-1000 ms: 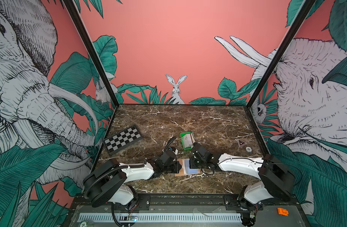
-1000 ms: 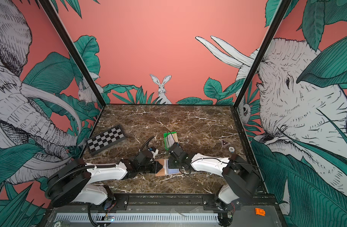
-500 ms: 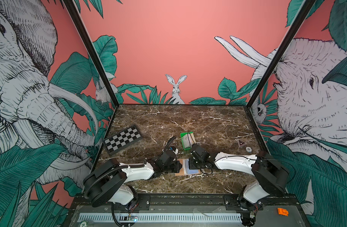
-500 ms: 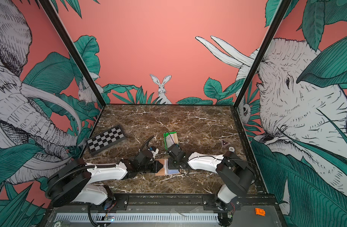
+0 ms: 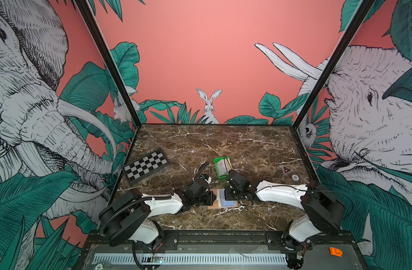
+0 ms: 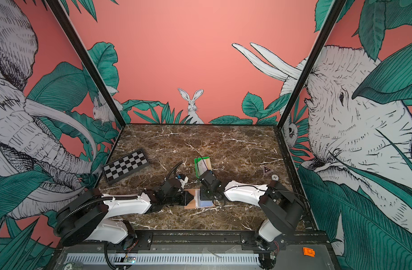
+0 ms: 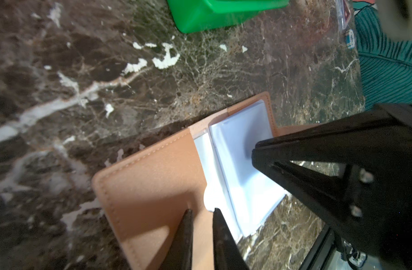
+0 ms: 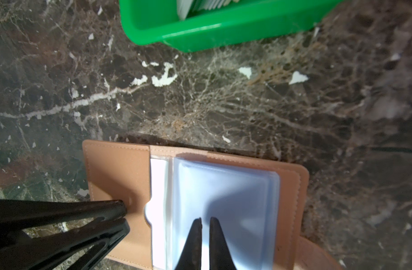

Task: Put the credit cards into the card holder

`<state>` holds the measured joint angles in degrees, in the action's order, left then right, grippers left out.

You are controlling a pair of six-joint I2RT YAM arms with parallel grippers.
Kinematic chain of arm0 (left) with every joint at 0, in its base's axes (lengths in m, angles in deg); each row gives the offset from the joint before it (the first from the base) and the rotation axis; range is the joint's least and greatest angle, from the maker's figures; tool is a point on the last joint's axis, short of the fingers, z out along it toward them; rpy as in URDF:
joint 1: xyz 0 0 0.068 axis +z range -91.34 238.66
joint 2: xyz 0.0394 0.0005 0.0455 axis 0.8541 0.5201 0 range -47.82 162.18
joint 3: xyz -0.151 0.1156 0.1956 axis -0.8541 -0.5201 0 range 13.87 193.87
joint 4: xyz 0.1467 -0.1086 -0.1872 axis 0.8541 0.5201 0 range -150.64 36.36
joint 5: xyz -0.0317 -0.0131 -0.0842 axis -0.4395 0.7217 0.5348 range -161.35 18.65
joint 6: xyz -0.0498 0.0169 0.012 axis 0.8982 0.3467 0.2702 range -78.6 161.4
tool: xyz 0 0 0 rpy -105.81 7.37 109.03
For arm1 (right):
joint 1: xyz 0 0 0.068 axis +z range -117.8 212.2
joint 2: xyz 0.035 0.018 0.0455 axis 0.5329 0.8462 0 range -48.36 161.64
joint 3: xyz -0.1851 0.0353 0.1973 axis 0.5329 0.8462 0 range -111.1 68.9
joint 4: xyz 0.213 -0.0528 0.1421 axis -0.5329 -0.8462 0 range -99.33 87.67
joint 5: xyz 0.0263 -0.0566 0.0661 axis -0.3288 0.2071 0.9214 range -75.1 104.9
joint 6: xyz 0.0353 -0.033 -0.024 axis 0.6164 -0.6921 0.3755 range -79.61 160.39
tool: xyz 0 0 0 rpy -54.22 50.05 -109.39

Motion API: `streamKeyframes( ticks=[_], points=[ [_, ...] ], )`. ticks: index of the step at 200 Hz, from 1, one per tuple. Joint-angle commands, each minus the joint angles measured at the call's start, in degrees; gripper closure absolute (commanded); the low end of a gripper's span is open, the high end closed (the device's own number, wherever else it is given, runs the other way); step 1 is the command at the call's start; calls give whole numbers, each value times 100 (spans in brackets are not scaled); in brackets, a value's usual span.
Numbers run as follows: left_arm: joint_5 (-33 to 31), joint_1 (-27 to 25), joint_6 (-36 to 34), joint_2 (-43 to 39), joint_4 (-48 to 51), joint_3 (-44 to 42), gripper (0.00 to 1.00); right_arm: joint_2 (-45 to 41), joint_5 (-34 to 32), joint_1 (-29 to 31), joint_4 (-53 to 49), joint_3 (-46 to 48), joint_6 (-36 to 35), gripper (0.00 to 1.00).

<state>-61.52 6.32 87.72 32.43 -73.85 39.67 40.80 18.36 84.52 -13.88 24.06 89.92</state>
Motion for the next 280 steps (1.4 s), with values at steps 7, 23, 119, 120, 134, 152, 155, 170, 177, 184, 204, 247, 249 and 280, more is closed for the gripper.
streamKeyframes(
  ticks=[7, 23, 119, 120, 134, 152, 155, 170, 177, 184, 204, 247, 249, 280],
  points=[
    [-88, 10, 18, -50, 13, -84, 81, -65, -138, -37, -163, 62, 43, 90],
    [-103, 13, 26, -46, 16, -93, 81, -27, -167, -48, -233, 66, 65, 90],
    [-138, 21, 75, -122, 121, 58, 80, -392, -281, -175, -609, -120, -159, 88],
    [-138, 17, 72, -123, 124, 62, 80, -396, -283, -176, -615, -130, -166, 88],
    [-125, 30, 25, -163, 206, 171, 79, -575, -315, -268, -729, -172, -267, 86],
    [-112, 61, -84, -215, 458, 434, 78, -823, -323, -439, -907, -260, -465, 84],
    [-106, 72, -103, -218, 503, 472, 78, -858, -323, -474, -945, -283, -504, 83],
    [-50, 154, -201, -224, 701, 724, 76, -1037, -279, -683, -1111, -396, -720, 79],
    [2, 215, -236, -211, 789, 843, 75, -1083, -217, -814, -1169, -463, -825, 76],
    [53, 291, -268, -180, 869, 953, 74, -1132, -149, -937, -1239, -542, -930, 74],
    [256, 548, -381, -79, 984, 1244, 74, -1188, 14, -1257, -1342, -783, -1268, 65],
    [573, 1032, -974, 329, 1594, 2088, 71, -780, 542, -1822, -1334, -1422, -1895, 38],
    [584, 1054, -1002, 350, 1622, 2129, 71, -748, 581, -1843, -1339, -1457, -1913, 37],
    [994, 1557, -1304, 739, 1724, 2632, 71, -155, 889, -2062, -1279, -1901, -2122, 21]
  ],
)
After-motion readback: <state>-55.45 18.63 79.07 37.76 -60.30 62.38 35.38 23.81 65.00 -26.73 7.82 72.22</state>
